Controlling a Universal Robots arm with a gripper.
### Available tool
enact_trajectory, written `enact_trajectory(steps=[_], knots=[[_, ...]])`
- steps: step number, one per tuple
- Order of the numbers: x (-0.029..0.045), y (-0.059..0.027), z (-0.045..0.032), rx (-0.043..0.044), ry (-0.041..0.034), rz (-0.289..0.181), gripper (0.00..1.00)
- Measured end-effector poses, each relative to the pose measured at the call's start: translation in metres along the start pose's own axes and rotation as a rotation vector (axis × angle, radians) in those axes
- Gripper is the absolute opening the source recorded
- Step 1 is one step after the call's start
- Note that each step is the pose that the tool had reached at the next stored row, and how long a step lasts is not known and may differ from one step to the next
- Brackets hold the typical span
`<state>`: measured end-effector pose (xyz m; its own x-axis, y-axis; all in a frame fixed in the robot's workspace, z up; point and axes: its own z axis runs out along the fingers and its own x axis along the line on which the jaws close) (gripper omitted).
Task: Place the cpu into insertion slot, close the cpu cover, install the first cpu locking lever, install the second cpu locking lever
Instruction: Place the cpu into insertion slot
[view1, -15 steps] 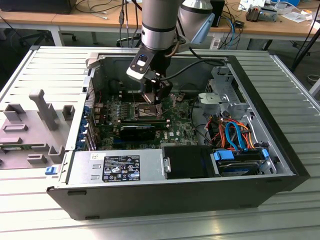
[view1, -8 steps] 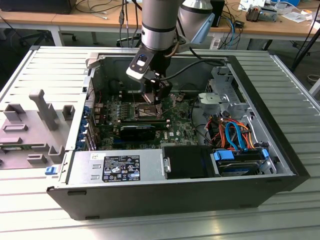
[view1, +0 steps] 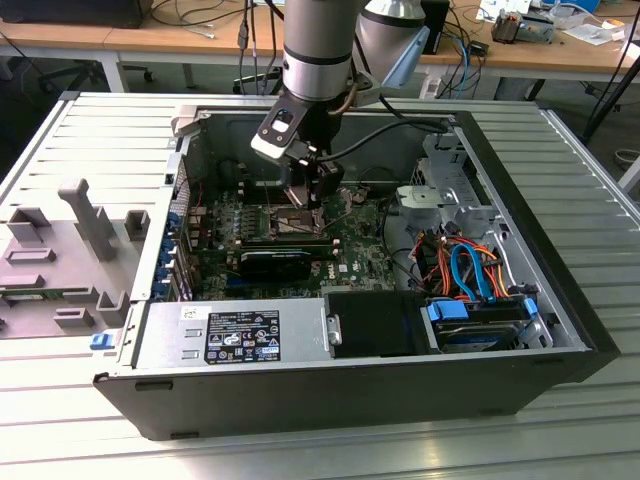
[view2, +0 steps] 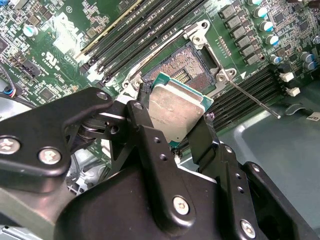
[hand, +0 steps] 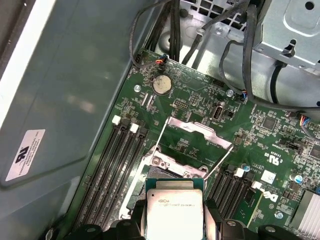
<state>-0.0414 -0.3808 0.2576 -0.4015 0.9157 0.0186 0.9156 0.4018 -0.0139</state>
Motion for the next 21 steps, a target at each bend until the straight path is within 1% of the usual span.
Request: enact_trajectory(steps=[21], knots=[[0.0, 0.0, 0.0005, -0.0005, 0.0003, 0.03, 0.55]])
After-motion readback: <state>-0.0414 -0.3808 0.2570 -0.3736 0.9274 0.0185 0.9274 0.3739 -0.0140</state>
